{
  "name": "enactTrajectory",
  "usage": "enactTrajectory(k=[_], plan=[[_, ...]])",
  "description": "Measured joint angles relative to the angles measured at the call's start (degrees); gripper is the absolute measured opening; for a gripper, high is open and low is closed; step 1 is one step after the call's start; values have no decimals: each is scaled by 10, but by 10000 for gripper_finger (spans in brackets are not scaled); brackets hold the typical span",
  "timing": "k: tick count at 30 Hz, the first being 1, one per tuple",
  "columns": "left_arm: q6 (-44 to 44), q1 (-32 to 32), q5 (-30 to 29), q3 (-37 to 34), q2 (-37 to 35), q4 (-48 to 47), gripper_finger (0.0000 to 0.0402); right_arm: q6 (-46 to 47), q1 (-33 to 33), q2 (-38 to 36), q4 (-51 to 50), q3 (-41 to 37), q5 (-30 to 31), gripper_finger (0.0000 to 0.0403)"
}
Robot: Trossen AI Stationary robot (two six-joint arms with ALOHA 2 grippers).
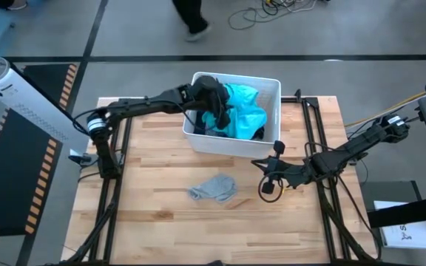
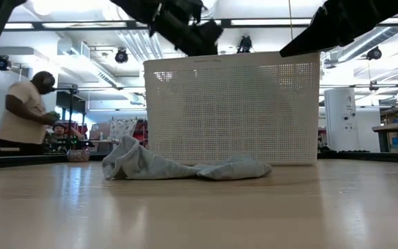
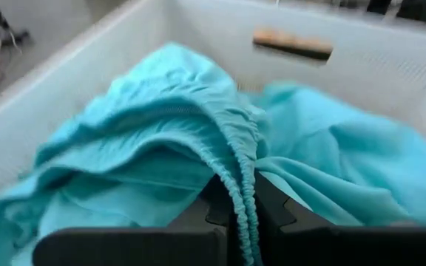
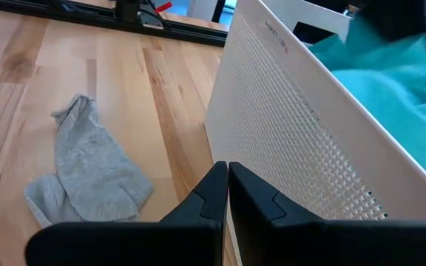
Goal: Sort clothes
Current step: Put the blue shorts into the laundry bin
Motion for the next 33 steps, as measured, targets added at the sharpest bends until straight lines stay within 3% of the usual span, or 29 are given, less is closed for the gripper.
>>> enactTrajectory(k=[10, 15, 26, 33], plan=[[4, -1, 17, -1, 42, 0, 43, 0, 0, 0, 0, 0, -2, 0], [7, -3, 17, 1, 34, -5, 99, -2, 0, 0, 0, 0, -3, 0], [2, -23, 16, 79, -17, -81, 255, 1, 0, 0, -6, 0, -4, 0], [34, -61, -47, 82, -49, -154, 296, 5, 0, 0, -8, -1, -4, 0]])
